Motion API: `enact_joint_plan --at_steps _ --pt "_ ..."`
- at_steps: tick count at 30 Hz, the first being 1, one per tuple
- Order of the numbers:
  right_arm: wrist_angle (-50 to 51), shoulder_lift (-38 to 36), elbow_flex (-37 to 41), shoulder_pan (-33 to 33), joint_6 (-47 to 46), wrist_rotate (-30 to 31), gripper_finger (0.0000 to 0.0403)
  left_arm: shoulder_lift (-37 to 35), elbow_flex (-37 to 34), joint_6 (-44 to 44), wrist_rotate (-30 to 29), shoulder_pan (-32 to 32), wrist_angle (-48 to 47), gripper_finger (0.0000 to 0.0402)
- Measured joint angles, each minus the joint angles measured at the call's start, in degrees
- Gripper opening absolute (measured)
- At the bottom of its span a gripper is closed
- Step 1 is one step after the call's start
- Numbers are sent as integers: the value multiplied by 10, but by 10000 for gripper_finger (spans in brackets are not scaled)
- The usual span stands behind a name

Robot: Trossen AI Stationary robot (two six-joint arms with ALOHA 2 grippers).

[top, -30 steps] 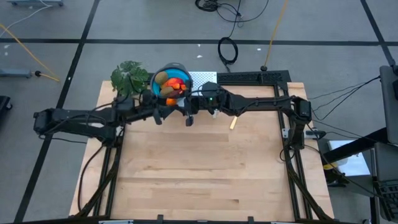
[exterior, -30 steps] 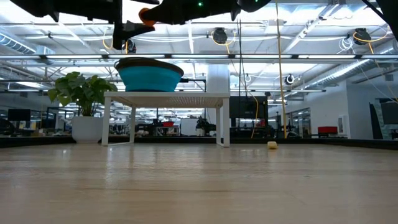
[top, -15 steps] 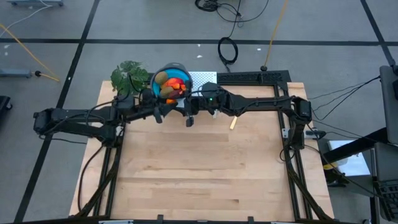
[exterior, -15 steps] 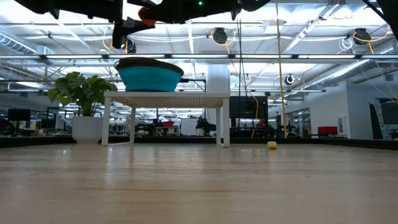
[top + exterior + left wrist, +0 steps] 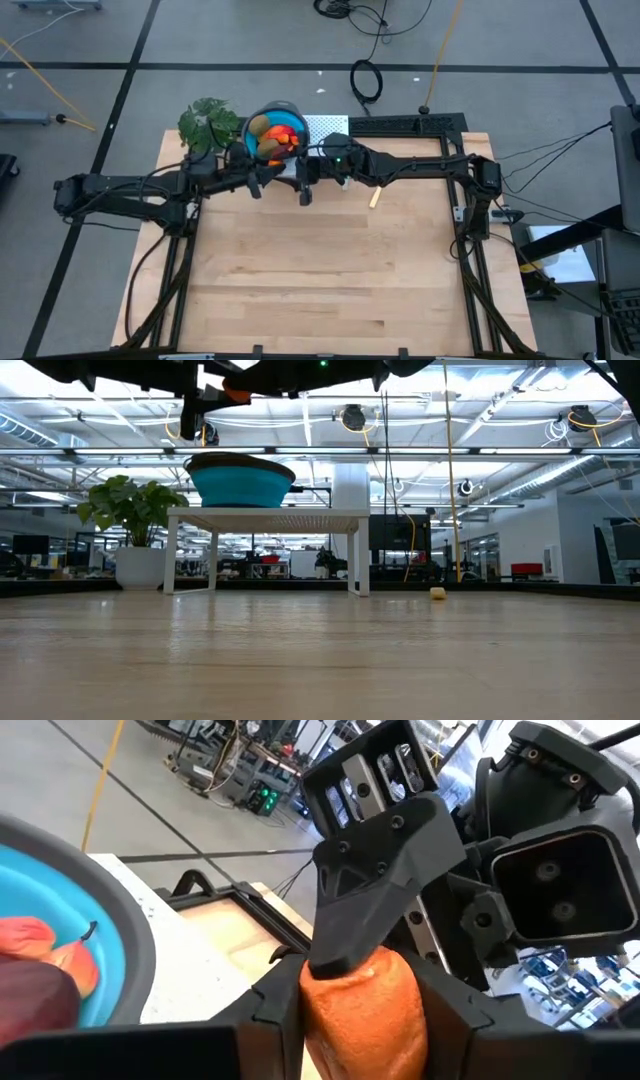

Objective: Pick & Place Fruit
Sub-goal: Put the peas into the strainer bowl on the shelf

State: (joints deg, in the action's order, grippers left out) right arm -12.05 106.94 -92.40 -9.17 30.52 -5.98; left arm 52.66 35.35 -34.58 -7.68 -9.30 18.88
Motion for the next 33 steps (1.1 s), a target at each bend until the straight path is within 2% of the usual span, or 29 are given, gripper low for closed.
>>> enact_joint_plan --at_steps 5,8,12,15,19,22,28,33 --pt "35 -12 0 2 -29 1 246 0 0 0 2 0 -11 128" --pt "91 -29 0 3 -32 26 259 -5 0 16 3 -1 -5 128" --pt "188 -54 2 3 -31 75 261 -13 0 56 -13 -14 -4 129" --pt "259 -76 2 -2 -53 74 252 -19 1 92 -27 -29 -3 129" --pt "321 -95 2 -10 -73 68 223 -14 15 145 -29 -50 -9 129" --pt "346 -107 2 -14 -76 42 189 2 33 179 -29 -66 -19 129" --pt "358 -117 2 -21 -77 -8 104 48 99 230 -30 -101 -127 129" --pt "366 -119 2 -28 -78 -56 37 91 168 257 -58 -130 -246 129"
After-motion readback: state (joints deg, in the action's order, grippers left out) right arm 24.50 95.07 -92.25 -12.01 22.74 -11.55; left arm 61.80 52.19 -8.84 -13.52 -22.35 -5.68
